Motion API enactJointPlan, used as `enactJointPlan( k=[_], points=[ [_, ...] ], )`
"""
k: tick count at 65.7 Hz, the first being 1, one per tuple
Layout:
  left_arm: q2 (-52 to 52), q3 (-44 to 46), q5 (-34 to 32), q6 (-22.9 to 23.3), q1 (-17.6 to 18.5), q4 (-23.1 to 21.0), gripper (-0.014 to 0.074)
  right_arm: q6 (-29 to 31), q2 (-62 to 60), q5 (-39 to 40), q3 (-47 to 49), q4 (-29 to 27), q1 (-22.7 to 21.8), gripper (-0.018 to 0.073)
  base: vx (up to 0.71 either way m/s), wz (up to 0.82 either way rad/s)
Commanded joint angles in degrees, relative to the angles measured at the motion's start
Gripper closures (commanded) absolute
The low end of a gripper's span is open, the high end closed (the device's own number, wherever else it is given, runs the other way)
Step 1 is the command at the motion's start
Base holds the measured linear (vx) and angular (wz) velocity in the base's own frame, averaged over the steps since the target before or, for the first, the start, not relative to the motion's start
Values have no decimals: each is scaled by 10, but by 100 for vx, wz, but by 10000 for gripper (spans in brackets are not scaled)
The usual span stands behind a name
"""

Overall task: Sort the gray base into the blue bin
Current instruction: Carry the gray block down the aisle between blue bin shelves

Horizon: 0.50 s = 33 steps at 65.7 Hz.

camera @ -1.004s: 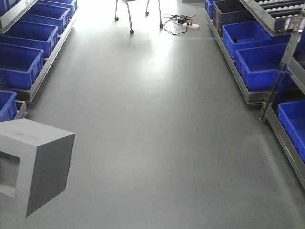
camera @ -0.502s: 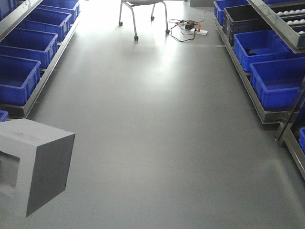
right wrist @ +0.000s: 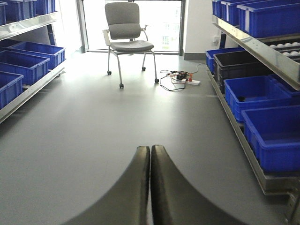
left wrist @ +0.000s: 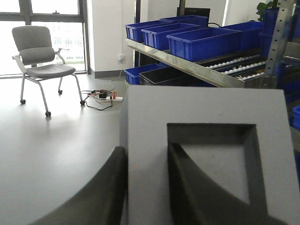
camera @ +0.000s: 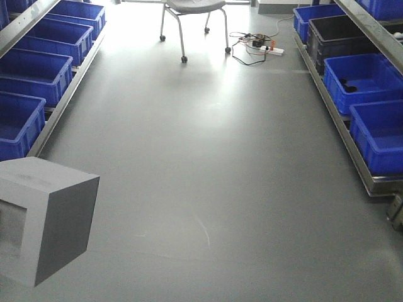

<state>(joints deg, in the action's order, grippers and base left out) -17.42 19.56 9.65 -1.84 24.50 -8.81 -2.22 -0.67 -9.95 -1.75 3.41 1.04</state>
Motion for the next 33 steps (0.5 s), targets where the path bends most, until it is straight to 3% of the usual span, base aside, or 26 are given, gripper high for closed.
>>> enactJointPlan(
  k=[1, 18, 33],
  points=[
    [-5, 17, -61, 4, 3, -5, 602, 3, -7, 43, -8, 4, -3, 568, 39, 14],
    [-5, 17, -61, 4, 3, -5, 602, 3, -7, 43, -8, 4, -3, 568, 36, 29],
    [-5, 17, -61, 4, 3, -5, 602, 3, -7, 43, -8, 4, -3, 568, 32, 63]
  ],
)
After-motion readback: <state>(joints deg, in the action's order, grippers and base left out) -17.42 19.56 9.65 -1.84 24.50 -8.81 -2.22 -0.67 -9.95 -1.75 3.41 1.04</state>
